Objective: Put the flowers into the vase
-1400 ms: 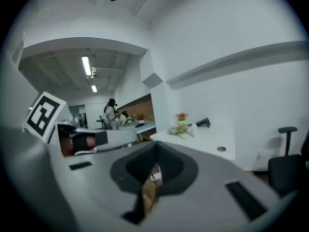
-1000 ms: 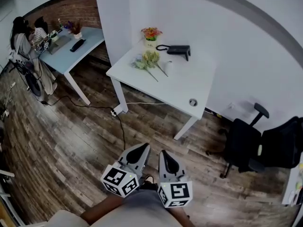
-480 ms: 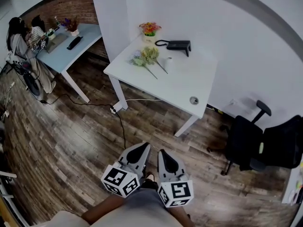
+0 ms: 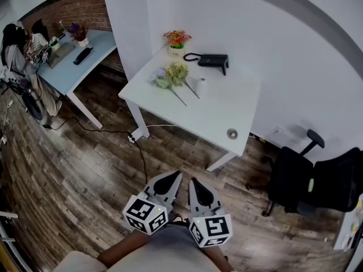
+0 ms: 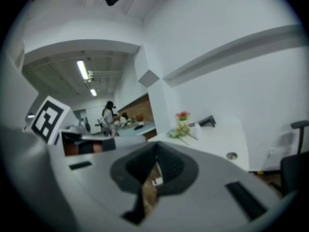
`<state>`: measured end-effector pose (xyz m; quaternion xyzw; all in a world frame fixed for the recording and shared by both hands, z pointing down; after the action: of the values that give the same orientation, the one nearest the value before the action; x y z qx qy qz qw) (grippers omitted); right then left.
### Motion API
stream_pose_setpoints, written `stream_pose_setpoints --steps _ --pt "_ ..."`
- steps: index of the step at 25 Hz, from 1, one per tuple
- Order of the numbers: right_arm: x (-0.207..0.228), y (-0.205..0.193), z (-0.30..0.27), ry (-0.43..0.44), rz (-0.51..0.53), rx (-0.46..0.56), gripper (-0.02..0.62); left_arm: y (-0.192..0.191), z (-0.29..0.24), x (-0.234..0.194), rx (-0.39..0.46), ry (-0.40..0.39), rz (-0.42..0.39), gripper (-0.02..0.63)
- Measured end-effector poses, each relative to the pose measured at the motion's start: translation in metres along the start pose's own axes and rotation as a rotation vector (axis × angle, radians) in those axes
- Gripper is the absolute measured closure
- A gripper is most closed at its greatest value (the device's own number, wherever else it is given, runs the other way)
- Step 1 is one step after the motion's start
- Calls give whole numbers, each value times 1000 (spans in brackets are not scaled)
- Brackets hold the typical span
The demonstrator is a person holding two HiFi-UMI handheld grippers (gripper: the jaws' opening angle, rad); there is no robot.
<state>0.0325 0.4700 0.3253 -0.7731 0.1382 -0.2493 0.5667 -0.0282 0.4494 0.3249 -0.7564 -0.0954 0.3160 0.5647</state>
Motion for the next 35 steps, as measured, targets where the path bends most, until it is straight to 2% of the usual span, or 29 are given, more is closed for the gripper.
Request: stream_pose_setpoints --steps 6,19,26,35 --pt "16 21 -46 -3 1 1 572 26 -33 -32 5 8 -40 586" --pt "28 62 -139 -70 40 7 572 76 -90 -103 1 18 -124 586" --pt "27 69 -170 -97 71 11 572 87 -103 -130 1 -8 -169 586" --pt "36 72 -193 -123 46 -18 572 90 -116 -145 -31 -37 -157 586"
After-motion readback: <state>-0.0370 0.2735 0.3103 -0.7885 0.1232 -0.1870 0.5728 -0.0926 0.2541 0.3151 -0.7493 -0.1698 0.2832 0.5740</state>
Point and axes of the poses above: the fingertips, and each gripper's own axes: z backward along the fingers, x to its right, y out of its top, the point moved 2 cm from there along z, backward along the fingers, and after that the axes turned 2 degrees about y, right-handed, at the moved point
